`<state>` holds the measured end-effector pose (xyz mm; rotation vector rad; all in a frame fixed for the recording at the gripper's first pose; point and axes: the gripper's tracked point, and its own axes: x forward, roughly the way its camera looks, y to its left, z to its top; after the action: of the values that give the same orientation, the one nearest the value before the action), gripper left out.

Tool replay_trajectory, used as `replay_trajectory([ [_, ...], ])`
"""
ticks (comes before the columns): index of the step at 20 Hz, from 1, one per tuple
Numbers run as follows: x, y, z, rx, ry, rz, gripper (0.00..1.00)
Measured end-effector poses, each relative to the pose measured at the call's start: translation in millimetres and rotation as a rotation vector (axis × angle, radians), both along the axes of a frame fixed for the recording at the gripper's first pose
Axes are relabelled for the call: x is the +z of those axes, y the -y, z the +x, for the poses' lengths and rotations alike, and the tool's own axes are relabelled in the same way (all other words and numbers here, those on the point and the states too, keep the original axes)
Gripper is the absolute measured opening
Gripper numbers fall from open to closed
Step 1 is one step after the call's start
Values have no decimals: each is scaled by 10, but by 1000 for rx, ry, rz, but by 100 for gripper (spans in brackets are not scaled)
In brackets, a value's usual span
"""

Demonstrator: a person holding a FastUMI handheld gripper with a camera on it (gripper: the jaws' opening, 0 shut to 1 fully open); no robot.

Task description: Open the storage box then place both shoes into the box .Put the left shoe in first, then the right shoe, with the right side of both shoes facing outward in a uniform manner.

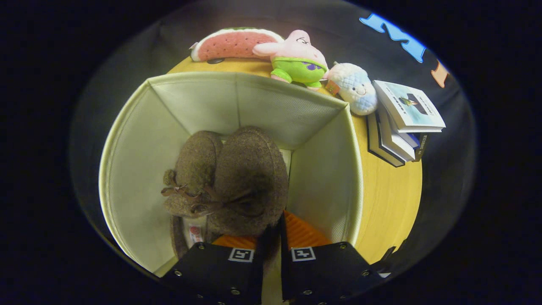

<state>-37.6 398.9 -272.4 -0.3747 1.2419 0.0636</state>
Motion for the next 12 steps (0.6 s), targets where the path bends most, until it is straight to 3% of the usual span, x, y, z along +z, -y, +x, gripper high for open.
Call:
replay_trajectory([
  [1,124,-2,7,-4,19,7,21],
  [4,383,-115,-69,15,37,83,59],
  [12,1745,220,310,31,407,298,60],
])
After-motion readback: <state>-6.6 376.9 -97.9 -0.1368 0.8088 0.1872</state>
